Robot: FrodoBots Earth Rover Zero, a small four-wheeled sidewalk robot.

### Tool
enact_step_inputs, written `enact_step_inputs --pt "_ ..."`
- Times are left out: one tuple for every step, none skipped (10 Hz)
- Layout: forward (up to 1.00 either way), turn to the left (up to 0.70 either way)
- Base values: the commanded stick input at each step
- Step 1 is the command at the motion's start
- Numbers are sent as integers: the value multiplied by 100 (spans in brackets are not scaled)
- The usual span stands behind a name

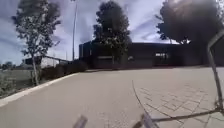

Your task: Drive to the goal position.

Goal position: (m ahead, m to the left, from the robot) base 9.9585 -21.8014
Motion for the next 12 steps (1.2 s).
enact_step_inputs --pt "100 0" --pt "100 -5" --pt "100 -10" --pt "100 -40" --pt "100 -40" --pt "100 -40" --pt "100 -40" --pt "100 -40" --pt "100 -40" --pt "100 -40" --pt "100 -40" --pt "100 -40"
